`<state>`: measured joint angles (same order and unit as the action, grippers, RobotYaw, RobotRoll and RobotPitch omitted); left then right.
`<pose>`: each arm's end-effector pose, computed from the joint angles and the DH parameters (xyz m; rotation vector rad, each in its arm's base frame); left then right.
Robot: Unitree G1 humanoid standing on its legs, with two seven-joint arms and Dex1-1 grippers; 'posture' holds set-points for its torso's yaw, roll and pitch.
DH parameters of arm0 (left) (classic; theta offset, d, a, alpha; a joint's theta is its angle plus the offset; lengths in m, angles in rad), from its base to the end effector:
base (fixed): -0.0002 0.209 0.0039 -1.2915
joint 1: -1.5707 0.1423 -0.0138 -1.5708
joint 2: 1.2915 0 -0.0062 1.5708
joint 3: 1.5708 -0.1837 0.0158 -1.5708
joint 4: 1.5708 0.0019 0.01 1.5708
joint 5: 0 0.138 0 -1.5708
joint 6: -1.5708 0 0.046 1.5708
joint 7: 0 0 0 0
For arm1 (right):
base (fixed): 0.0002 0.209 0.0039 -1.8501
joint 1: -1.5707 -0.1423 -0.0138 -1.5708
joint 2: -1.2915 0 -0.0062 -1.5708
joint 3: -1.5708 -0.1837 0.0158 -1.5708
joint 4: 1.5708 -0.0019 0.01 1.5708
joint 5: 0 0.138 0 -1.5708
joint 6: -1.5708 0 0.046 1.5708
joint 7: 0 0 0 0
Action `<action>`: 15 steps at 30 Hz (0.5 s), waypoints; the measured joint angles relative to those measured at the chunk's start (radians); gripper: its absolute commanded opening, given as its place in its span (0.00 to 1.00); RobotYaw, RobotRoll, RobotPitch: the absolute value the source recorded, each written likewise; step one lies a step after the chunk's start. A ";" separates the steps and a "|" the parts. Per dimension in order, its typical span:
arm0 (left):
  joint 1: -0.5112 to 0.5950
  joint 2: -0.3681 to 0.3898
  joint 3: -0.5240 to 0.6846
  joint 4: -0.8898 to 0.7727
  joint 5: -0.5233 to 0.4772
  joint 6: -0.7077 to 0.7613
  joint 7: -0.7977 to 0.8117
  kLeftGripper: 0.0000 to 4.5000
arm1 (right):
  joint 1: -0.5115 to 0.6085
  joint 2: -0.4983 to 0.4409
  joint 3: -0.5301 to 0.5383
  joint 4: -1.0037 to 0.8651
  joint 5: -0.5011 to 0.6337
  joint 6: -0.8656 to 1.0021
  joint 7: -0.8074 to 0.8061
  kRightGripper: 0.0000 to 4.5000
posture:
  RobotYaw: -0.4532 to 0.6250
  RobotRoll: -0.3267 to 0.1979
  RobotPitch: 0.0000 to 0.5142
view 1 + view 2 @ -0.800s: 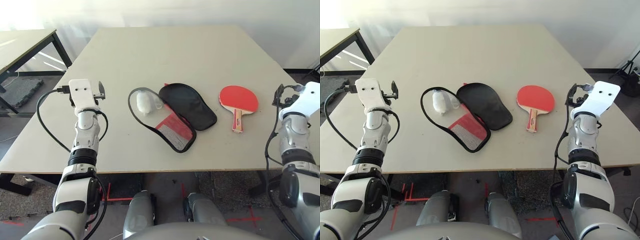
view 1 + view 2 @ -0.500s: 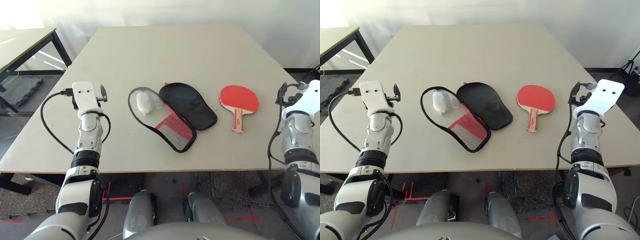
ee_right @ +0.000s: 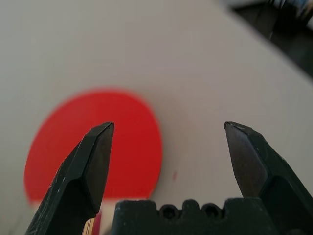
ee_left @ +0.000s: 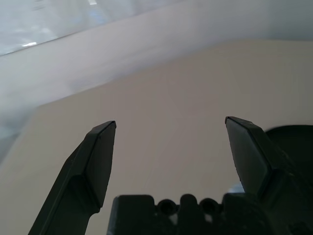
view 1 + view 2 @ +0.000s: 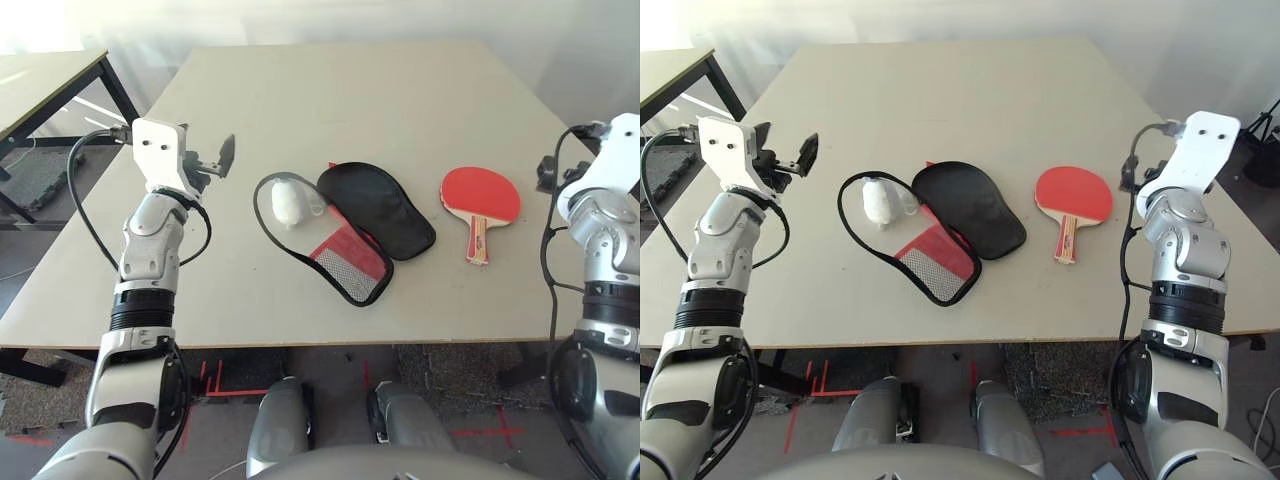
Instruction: Store the ping-pong paddle in its case and zip it.
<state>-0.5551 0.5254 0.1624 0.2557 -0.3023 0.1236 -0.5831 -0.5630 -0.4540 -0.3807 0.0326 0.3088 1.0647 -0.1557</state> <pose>0.2907 0.2583 0.1713 0.1983 -0.2045 -0.4265 0.2705 -0.2653 0.1689 0.0666 0.4143 -0.3708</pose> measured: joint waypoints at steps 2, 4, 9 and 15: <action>-0.014 0.034 -0.021 -0.047 -0.036 0.070 -0.091 1.00 | -0.014 0.006 0.004 -0.033 0.001 0.134 -0.001 1.00 | 0.47 0.62 0.18; -0.019 0.052 -0.039 -0.091 -0.065 0.122 -0.169 1.00 | -0.023 0.023 0.004 -0.057 0.002 0.218 0.002 1.00 | 0.47 0.62 0.18; -0.019 0.081 -0.077 -0.156 -0.103 0.214 -0.291 1.00 | -0.043 0.074 0.003 -0.078 0.006 0.361 0.034 1.00 | 0.46 0.62 0.18; -0.020 0.080 -0.094 -0.170 -0.133 0.243 -0.371 1.00 | -0.053 0.134 0.007 -0.083 -0.012 0.470 0.053 1.00 | 0.46 0.62 0.17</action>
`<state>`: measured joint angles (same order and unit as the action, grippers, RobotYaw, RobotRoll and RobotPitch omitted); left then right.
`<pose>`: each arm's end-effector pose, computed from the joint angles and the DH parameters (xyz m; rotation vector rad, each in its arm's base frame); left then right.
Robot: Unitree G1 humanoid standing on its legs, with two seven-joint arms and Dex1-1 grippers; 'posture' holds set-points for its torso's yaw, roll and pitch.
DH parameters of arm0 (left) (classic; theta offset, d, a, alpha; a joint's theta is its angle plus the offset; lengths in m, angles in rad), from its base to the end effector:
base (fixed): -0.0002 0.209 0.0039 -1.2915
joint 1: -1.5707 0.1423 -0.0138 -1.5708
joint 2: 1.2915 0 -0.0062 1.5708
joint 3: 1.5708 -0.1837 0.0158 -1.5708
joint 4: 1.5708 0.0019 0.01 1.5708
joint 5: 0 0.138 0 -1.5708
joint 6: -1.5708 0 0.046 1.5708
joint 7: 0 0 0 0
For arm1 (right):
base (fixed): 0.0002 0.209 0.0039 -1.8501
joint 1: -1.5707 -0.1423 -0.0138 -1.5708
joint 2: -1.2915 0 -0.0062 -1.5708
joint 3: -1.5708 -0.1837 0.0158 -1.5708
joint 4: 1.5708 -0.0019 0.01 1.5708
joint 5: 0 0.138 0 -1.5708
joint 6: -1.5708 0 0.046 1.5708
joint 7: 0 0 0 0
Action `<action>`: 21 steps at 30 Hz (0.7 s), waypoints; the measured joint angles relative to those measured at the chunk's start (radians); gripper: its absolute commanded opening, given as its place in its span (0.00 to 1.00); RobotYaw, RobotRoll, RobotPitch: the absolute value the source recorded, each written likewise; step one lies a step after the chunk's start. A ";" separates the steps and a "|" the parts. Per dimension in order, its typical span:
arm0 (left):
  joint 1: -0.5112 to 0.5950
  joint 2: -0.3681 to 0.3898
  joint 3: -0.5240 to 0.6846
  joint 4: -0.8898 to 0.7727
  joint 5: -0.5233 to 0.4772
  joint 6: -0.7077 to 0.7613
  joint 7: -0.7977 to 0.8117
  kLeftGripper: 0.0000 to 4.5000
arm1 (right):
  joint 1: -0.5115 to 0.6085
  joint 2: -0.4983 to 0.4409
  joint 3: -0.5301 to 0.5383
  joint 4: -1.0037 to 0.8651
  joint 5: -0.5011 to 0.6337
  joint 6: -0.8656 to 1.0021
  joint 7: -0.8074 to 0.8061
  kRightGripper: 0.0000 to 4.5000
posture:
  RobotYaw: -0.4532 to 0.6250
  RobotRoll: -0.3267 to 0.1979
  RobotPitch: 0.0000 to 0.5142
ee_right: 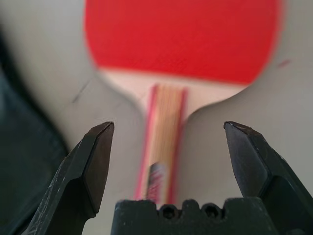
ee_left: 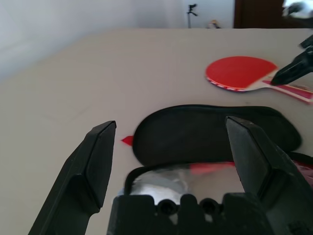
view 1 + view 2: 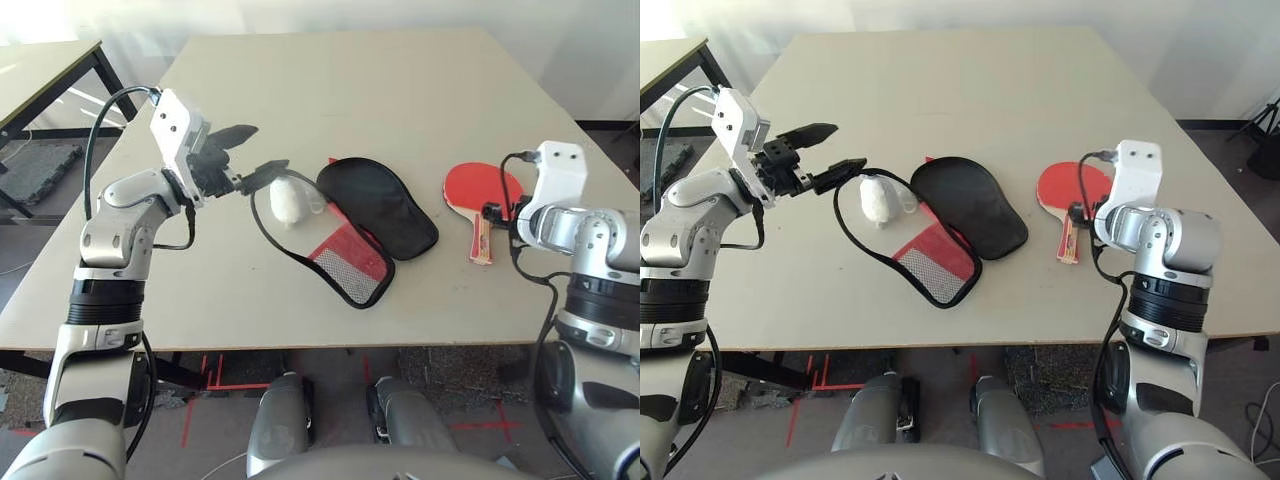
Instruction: Store the ping-pong paddle in its case and zip it.
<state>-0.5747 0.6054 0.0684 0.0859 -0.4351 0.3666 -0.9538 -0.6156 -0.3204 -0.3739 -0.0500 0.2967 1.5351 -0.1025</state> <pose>0.2870 0.2411 0.1944 0.1997 -0.0797 -0.9378 0.2672 -0.2273 0.1595 0.1399 0.7944 -0.1636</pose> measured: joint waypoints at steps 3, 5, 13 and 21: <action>-0.002 0.000 -0.002 0.000 -0.016 0.022 -0.035 1.00 | 0.000 0.029 -0.019 -0.004 -0.025 0.020 -0.001 1.00 | 0.45 0.62 0.16; -0.004 0.002 -0.003 0.000 -0.018 0.032 -0.053 1.00 | 0.000 0.058 -0.042 -0.005 -0.039 0.030 -0.001 1.00 | 0.46 0.62 0.15; -0.004 0.022 -0.011 -0.009 -0.029 0.085 -0.109 1.00 | 0.008 0.131 -0.063 -0.038 -0.092 0.042 0.002 1.00 | 0.47 0.62 0.16; 0.024 0.046 -0.011 -0.042 -0.038 0.127 -0.140 1.00 | 0.014 0.176 -0.090 -0.057 -0.143 0.026 0.002 0.96 | 0.48 0.62 0.17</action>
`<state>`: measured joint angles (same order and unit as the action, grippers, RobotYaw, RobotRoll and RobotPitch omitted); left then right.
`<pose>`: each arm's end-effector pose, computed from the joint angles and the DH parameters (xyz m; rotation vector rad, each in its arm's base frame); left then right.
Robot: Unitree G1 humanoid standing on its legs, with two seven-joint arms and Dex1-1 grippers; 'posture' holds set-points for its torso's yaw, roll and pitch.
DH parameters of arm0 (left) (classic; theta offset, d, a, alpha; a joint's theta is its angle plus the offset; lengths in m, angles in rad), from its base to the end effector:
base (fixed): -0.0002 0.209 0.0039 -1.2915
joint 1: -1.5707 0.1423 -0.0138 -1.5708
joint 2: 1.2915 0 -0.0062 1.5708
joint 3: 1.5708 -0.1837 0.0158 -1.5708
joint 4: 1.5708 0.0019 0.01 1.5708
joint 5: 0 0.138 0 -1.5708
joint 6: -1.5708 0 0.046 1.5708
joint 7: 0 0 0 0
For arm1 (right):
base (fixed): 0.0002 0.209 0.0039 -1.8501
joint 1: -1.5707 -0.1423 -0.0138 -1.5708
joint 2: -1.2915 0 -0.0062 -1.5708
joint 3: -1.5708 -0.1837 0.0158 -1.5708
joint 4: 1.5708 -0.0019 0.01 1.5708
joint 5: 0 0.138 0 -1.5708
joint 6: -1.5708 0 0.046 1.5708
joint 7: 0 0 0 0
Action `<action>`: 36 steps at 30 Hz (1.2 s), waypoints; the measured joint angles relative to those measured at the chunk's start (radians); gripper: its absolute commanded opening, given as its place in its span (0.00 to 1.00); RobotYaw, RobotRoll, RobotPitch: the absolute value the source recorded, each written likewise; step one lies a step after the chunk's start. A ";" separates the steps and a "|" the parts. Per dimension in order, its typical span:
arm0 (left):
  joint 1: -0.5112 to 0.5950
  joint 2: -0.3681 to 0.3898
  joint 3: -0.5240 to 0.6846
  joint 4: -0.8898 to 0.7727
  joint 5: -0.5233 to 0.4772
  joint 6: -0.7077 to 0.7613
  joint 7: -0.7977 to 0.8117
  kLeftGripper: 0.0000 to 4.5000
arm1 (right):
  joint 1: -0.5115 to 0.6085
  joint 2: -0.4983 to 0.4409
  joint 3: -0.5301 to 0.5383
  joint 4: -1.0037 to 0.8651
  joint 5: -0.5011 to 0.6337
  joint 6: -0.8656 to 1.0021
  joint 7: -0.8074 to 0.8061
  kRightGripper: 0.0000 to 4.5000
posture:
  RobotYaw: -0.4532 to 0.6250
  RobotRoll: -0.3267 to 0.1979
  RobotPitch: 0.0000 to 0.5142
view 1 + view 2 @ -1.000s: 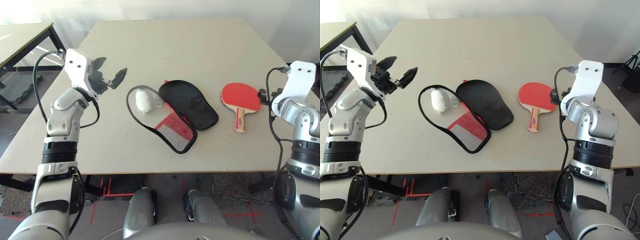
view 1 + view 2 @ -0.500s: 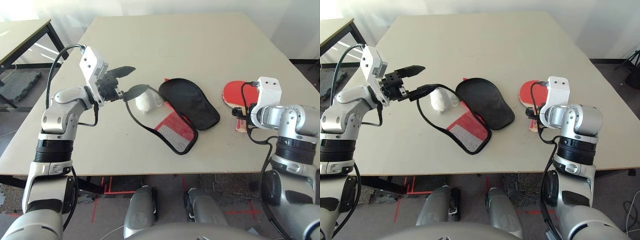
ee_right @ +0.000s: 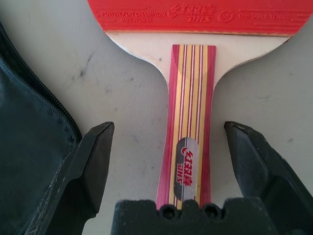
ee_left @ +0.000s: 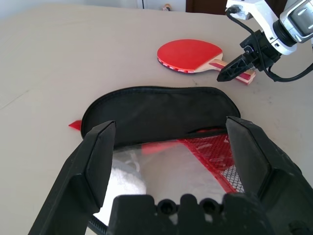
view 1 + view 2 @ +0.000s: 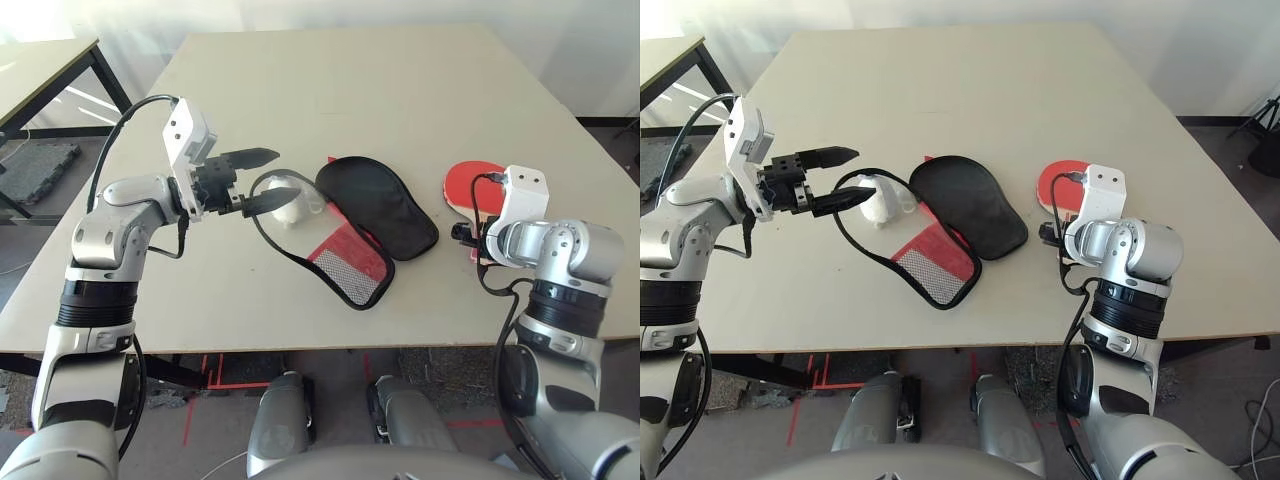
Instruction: Store the ping-pong paddle in its case and zip it.
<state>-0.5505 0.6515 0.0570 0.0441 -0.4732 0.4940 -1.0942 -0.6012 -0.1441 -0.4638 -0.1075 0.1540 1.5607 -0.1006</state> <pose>0.2816 0.2452 0.1925 0.1619 0.0488 -1.0878 0.2623 -0.2104 0.1439 0.2422 0.8260 -0.1977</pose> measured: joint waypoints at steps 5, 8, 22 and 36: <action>0.000 0.000 0.000 0.000 0.000 0.002 -0.001 1.00 | 0.001 0.009 -0.014 0.000 -0.024 -0.011 -0.002 0.64 | 0.48 0.62 0.17; 0.000 0.006 0.000 0.000 0.000 0.006 -0.007 1.00 | 0.012 0.002 0.002 -0.005 -0.036 -0.031 0.000 0.41 | 0.47 0.62 0.17; 0.000 0.024 0.000 0.010 0.003 0.008 -0.021 1.00 | 0.021 -0.045 0.127 -0.051 -0.025 -0.065 0.080 0.26 | 0.46 0.62 0.17; 0.000 0.028 -0.001 0.010 0.004 0.008 -0.022 1.00 | -0.058 -0.065 0.294 -0.092 0.071 -0.021 0.234 0.26 | 0.49 0.62 0.16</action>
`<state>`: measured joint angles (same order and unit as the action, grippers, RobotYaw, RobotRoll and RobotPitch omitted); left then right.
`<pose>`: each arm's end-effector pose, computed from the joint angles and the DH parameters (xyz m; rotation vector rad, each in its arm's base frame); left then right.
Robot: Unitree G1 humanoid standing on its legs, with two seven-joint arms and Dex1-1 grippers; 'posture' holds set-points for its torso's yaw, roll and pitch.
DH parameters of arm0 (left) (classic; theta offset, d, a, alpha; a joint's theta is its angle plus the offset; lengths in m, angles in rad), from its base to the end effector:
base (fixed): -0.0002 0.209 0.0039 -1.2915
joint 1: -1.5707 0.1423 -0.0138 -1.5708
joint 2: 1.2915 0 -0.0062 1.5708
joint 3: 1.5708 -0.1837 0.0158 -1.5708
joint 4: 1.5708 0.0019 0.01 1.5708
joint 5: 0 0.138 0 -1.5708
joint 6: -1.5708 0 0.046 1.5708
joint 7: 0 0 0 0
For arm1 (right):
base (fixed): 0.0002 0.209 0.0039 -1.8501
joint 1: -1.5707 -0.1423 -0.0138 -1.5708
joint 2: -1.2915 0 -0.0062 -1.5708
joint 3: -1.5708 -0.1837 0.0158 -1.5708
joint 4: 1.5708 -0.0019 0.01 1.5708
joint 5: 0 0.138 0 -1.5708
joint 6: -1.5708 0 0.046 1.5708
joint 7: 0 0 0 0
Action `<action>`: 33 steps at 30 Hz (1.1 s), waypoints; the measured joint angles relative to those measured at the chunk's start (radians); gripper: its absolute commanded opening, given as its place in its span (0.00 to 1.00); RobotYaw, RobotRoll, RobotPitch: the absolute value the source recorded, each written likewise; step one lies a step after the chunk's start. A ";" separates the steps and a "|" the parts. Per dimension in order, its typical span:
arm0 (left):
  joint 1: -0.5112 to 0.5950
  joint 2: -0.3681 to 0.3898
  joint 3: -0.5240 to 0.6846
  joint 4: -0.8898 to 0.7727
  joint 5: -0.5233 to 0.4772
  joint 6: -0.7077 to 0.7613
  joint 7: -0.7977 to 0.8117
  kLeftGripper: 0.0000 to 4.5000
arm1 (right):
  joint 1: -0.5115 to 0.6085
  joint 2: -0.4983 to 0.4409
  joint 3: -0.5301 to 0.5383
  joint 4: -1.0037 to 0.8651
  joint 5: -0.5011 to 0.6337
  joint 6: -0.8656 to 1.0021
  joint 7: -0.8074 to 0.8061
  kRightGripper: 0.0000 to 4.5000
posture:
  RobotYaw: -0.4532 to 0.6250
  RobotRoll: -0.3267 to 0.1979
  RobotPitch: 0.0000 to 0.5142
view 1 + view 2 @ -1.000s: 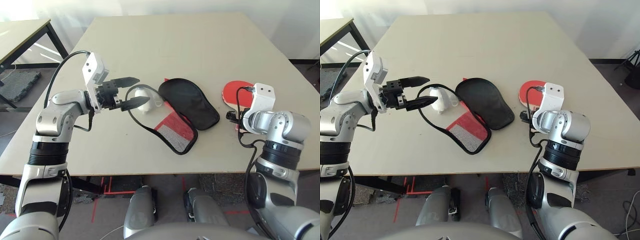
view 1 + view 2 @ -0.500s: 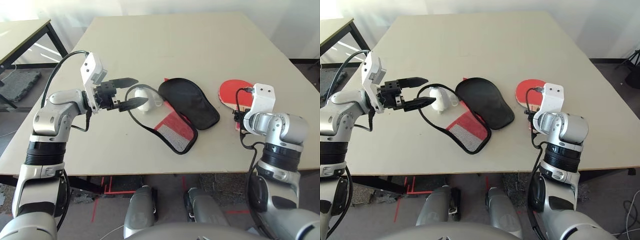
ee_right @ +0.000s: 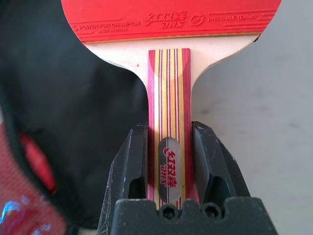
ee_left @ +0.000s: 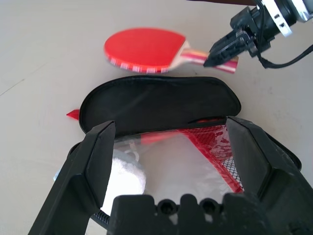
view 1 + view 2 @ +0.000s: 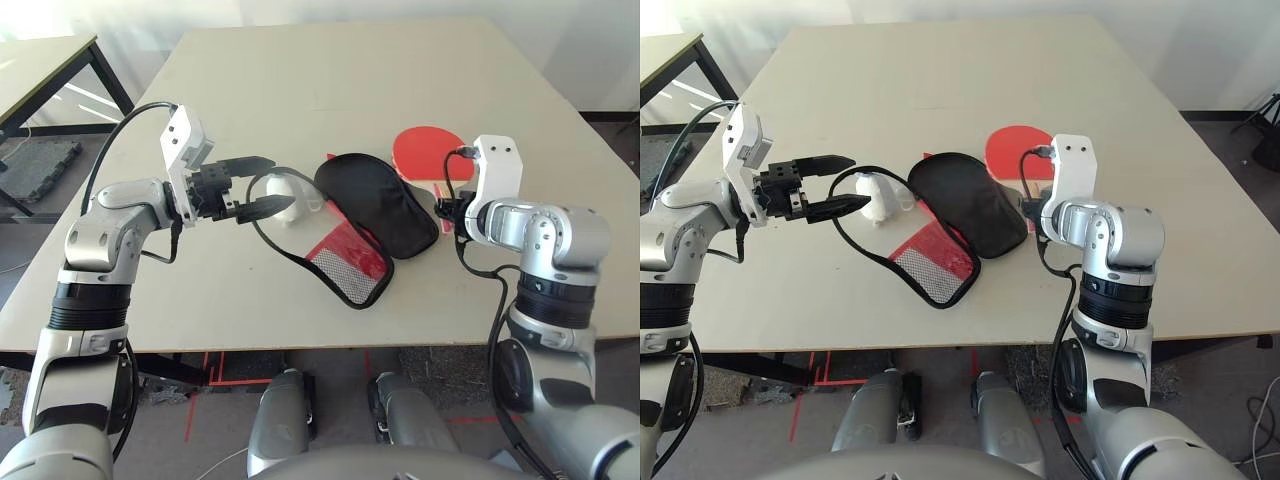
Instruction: Store the ping-pong paddle in its case and zip it.
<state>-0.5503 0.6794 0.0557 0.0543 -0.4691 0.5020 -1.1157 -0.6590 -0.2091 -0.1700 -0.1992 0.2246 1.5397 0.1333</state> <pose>0.2808 0.2510 0.1943 0.1764 0.0777 -1.0879 0.2700 -0.1688 0.1758 0.0440 0.6776 0.2132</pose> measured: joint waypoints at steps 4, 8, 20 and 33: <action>0.001 0.000 0.000 -0.002 0.000 0.000 0.004 1.00 | 0.000 -0.014 0.077 -0.001 0.042 0.001 0.065 0.26 | 0.50 0.62 0.16; 0.012 0.000 0.000 -0.007 0.000 0.001 0.009 1.00 | -0.001 -0.052 0.150 0.005 0.065 -0.025 0.118 0.26 | 0.51 0.62 0.15; 0.037 0.000 0.003 -0.039 -0.002 0.001 0.033 1.00 | -0.026 -0.146 0.282 0.162 0.063 -0.184 0.219 0.26 | 0.54 0.62 0.12; 0.051 0.002 0.005 -0.044 -0.002 0.001 0.039 1.00 | -0.034 -0.152 0.312 0.227 0.048 -0.241 0.249 0.26 | 0.55 0.62 0.13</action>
<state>-0.4996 0.6815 0.0603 0.0100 -0.4715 0.5031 -1.0769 -0.6933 -0.3607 0.1419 0.0274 0.2730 1.2992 0.3826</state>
